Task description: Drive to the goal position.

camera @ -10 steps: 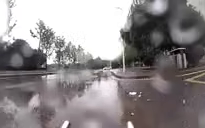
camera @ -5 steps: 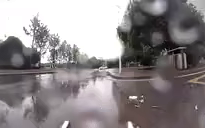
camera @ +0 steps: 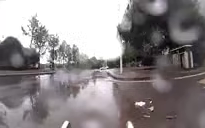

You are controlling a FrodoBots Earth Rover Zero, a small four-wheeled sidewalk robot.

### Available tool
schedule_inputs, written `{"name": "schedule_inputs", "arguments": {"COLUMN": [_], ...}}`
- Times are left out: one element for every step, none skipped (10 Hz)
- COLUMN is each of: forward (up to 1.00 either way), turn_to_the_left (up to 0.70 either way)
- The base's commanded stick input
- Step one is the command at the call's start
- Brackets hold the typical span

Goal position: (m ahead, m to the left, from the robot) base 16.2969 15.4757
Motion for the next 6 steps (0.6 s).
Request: {"name": "schedule_inputs", "arguments": {"forward": [0.70,0.70,0.70,0.70,0.70,0.70], "turn_to_the_left": [0.00,0.00,0.00,0.00,0.00,0.00]}}
